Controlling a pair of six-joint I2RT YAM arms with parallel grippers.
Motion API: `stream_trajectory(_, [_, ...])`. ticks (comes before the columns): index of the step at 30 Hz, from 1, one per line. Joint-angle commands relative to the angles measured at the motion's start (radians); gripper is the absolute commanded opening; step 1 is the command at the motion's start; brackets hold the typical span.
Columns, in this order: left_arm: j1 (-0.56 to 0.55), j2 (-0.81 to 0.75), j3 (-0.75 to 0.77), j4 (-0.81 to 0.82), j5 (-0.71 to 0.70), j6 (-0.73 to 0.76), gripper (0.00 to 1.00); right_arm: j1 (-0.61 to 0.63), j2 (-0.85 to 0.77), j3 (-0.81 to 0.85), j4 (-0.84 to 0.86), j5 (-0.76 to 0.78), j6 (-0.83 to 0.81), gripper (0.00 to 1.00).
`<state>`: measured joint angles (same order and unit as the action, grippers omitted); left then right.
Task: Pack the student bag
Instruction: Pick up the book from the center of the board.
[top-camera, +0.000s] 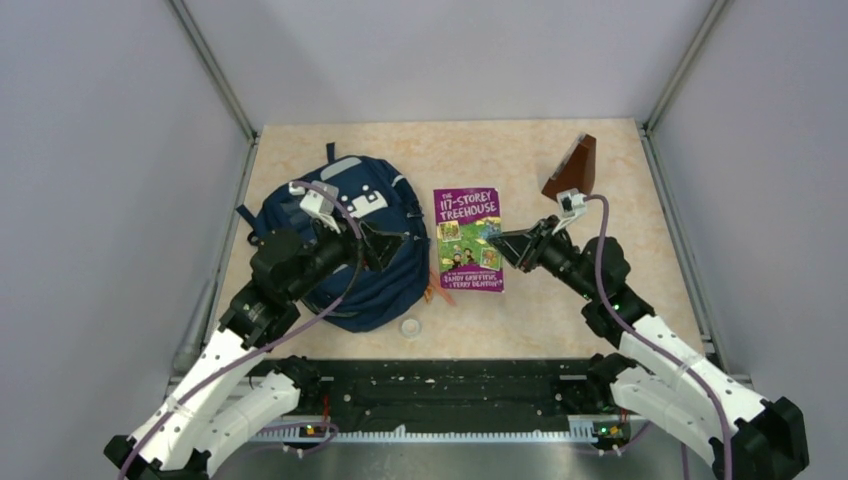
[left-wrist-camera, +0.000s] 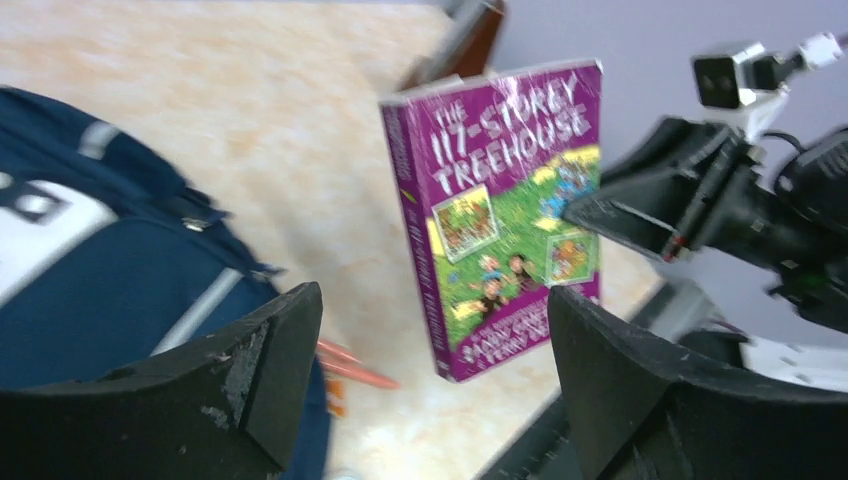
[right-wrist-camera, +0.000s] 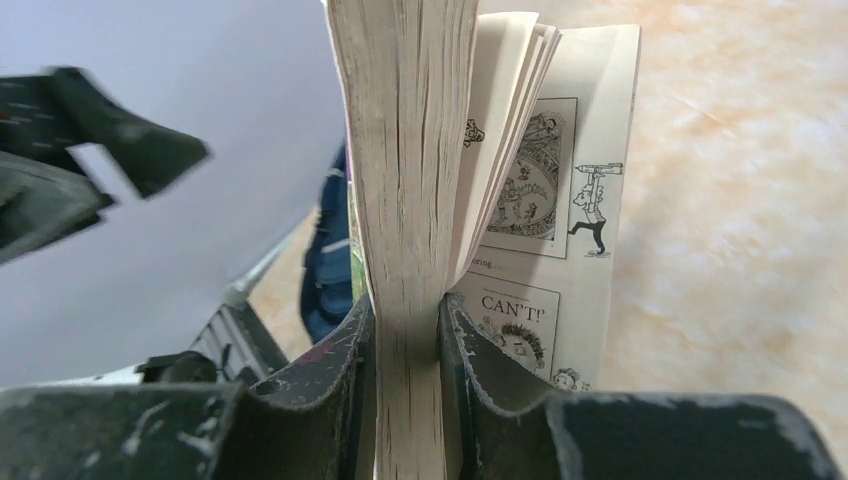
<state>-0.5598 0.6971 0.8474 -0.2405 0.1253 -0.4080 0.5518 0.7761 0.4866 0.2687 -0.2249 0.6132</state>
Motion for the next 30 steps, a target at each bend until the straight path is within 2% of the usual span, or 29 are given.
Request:
stream_trajectory(1, [-0.004, -0.008, -0.109, 0.268, 0.223, -0.238, 0.88, 0.010, -0.039, 0.051, 0.305, -0.138, 0.041, 0.00])
stream_trajectory(5, [-0.004, -0.004, -0.147, 0.306, 0.207, -0.271, 0.91, 0.011, -0.013, 0.058, 0.443, -0.256, 0.100, 0.00])
stream_trajectory(9, [-0.004, 0.015, -0.158, 0.355, 0.261, -0.291, 0.91, 0.013, 0.012, 0.054, 0.577, -0.303, 0.161, 0.00])
stream_trajectory(16, [-0.005, 0.070, -0.162, 0.456, 0.408, -0.312, 0.92, 0.031, 0.062, 0.071, 0.622, -0.325, 0.176, 0.00])
stream_trajectory(21, [-0.007, 0.097, -0.159, 0.497, 0.438, -0.325, 0.92, 0.045, 0.092, 0.084, 0.614, -0.338, 0.158, 0.00])
stream_trajectory(24, [-0.012, 0.122, -0.156, 0.535, 0.452, -0.340, 0.82, 0.061, 0.118, 0.090, 0.606, -0.339, 0.139, 0.00])
stream_trajectory(26, [-0.014, 0.138, -0.158, 0.560, 0.460, -0.348, 0.70, 0.078, 0.135, 0.099, 0.587, -0.341, 0.117, 0.00])
stream_trajectory(27, [-0.016, 0.145, -0.159, 0.570, 0.463, -0.352, 0.62, 0.086, 0.140, 0.107, 0.567, -0.340, 0.102, 0.00])
stream_trajectory(30, [-0.018, 0.152, -0.167, 0.597, 0.475, -0.355, 0.29, 0.106, 0.147, 0.130, 0.476, -0.313, 0.044, 0.00])
